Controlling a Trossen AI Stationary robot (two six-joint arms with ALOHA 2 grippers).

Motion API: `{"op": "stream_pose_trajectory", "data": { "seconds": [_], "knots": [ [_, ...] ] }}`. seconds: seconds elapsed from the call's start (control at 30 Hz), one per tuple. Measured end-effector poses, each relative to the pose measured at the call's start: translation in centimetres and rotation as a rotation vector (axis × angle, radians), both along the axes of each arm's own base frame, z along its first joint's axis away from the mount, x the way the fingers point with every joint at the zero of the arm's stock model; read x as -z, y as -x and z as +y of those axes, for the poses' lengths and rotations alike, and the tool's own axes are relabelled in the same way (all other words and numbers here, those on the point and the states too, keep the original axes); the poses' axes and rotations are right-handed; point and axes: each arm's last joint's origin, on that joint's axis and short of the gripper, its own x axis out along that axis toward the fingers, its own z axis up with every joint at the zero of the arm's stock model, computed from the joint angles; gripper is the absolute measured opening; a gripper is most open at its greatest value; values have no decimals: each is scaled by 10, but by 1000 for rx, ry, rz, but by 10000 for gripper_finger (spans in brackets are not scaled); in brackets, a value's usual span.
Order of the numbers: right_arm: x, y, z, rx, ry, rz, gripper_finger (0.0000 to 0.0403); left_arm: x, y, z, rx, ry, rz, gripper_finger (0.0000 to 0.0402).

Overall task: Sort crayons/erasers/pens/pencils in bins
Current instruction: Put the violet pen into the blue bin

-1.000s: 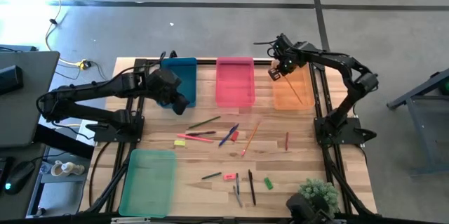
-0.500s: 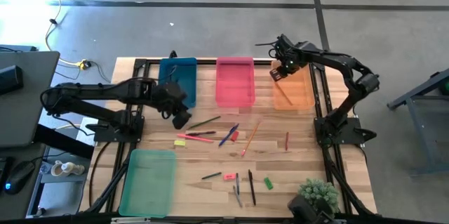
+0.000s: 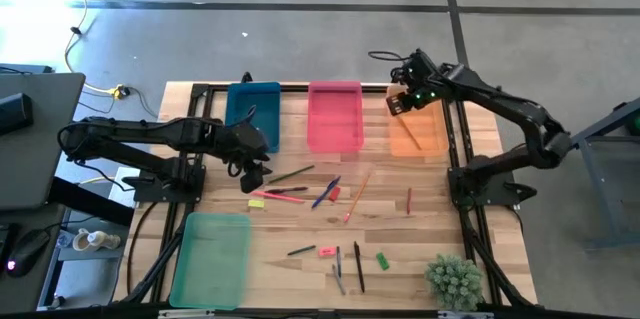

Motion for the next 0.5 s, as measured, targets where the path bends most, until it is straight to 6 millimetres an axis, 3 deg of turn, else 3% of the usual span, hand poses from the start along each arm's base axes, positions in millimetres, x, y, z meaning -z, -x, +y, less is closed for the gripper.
{"op": "stream_pose_trajectory", "data": {
  "seconds": [0.2,0.5],
  "knots": [
    [-10,-13,30,-44,-11,-63,122,5,-4,1,73,-59,36,181],
    [-8,-25,57,-76,-7,-24,122,36,-32,-2,139,-35,164,181]
  ]
}}
